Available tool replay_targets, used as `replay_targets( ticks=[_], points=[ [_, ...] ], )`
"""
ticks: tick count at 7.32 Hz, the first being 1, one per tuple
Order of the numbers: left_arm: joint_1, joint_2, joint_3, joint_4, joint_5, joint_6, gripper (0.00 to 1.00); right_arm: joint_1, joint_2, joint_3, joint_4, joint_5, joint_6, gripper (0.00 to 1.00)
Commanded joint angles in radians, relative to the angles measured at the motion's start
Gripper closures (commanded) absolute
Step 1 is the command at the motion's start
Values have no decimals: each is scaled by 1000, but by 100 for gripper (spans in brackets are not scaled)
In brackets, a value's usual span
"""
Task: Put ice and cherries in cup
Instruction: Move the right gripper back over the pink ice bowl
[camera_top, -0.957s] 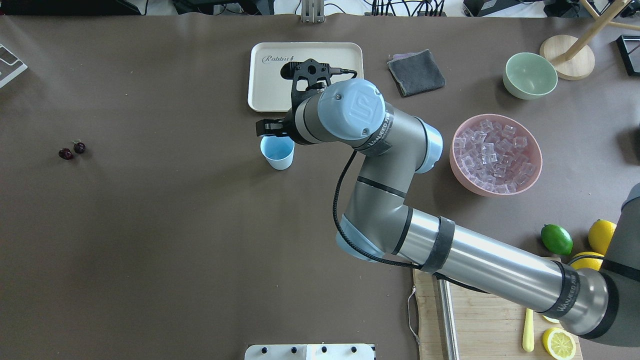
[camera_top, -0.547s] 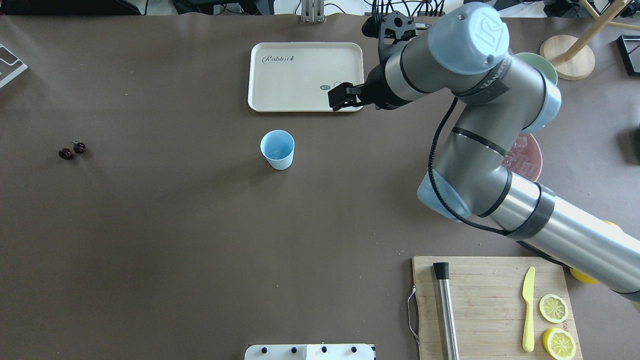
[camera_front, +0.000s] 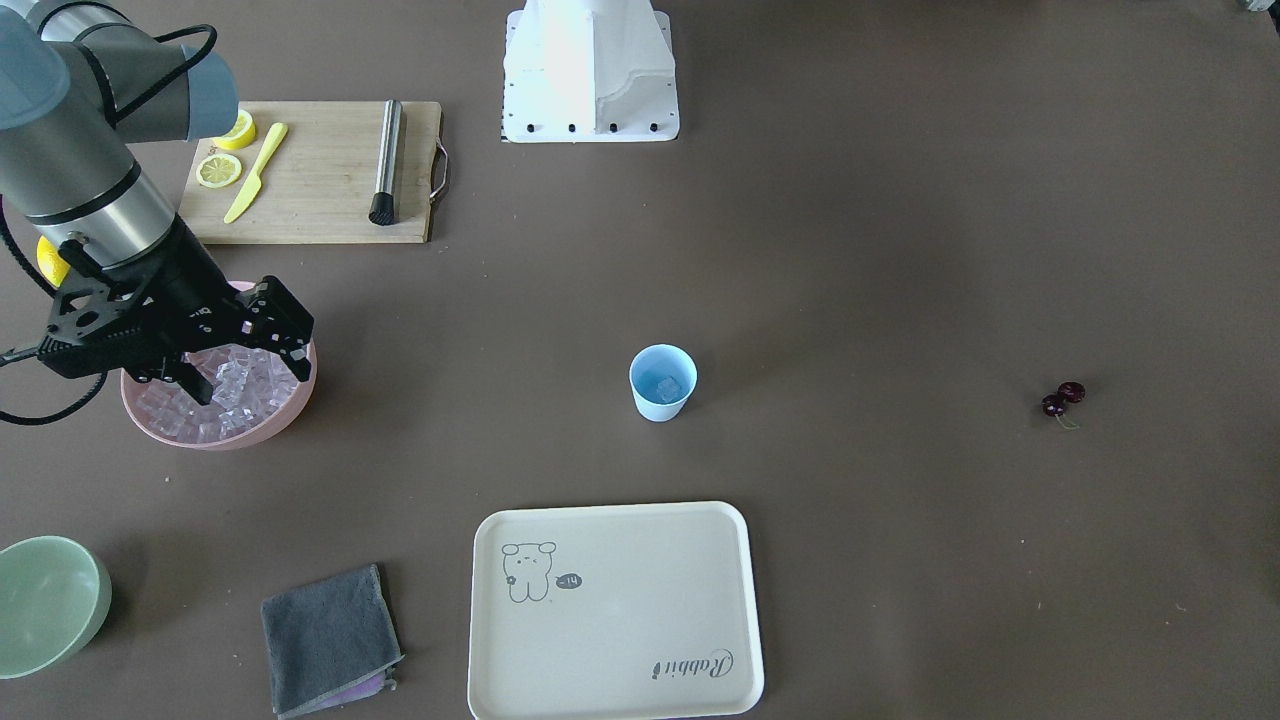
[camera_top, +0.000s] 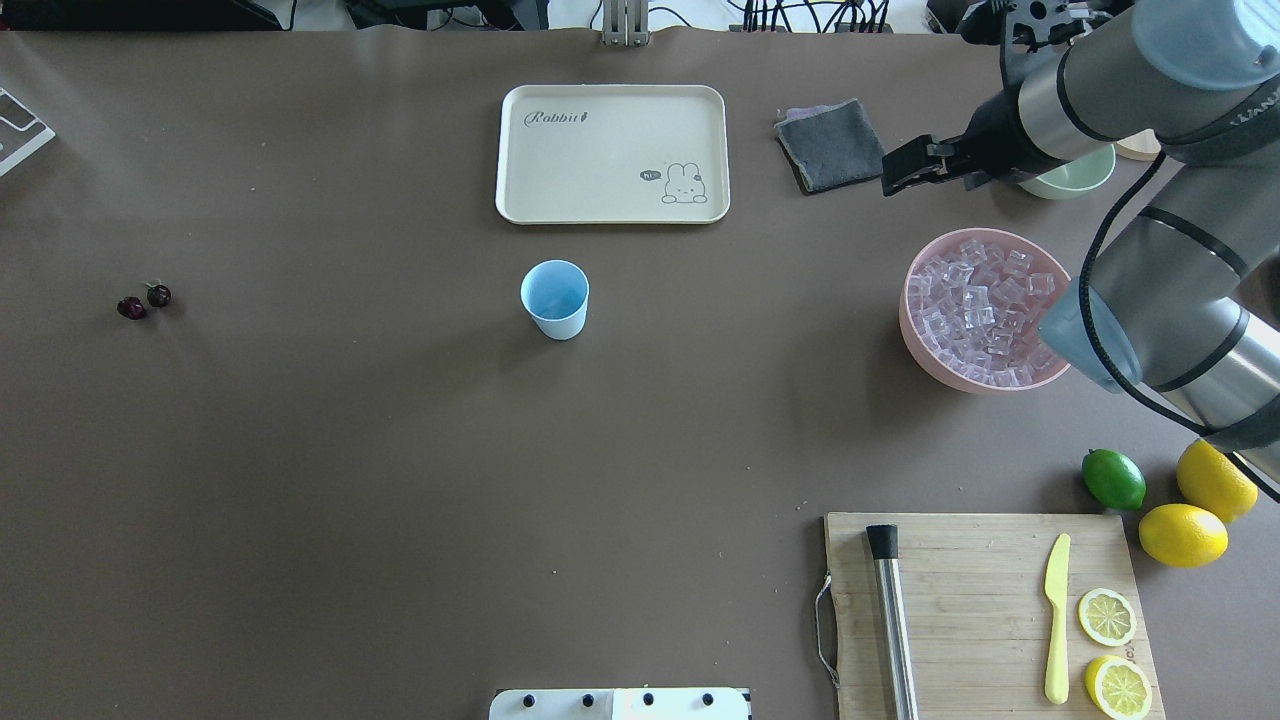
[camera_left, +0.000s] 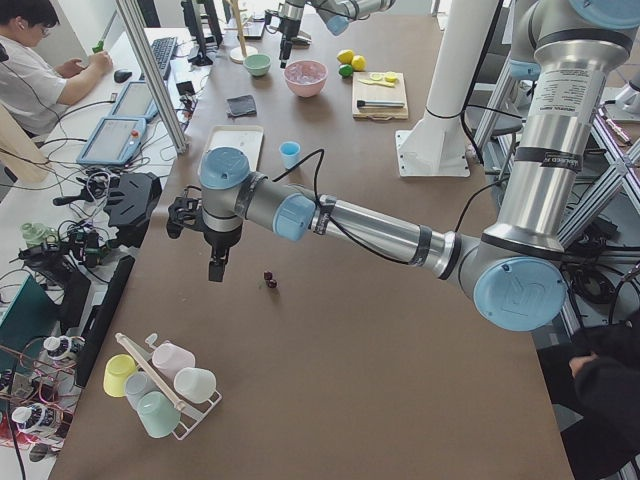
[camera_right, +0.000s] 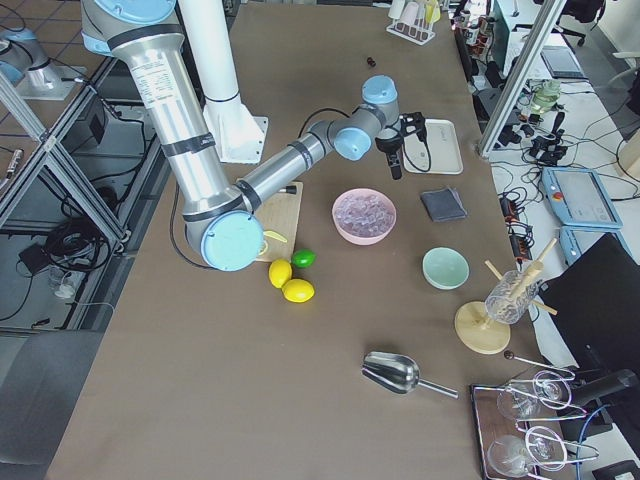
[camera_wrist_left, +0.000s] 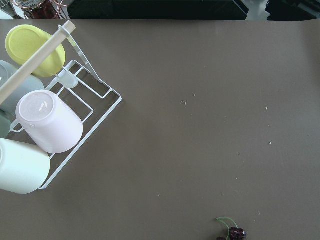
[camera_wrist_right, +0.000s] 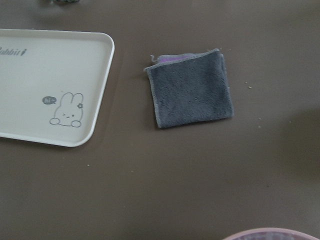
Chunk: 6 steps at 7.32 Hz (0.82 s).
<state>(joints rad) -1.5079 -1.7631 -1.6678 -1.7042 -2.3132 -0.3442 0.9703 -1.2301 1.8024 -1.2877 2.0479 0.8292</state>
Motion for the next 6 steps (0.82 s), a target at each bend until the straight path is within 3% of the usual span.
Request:
replay_targets(
  ticks=[1, 3, 6],
  points=[
    [0, 1, 0, 0, 0, -1, 2, 16, -100, -6, -1, -97, -10, 8],
    [0, -12, 17, 0, 0, 2, 2, -2, -136, -5, 2, -123, -2, 21],
    [0, -13, 7, 0, 0, 1, 2, -48, -140, 2, 2, -141, 111, 26]
  ],
)
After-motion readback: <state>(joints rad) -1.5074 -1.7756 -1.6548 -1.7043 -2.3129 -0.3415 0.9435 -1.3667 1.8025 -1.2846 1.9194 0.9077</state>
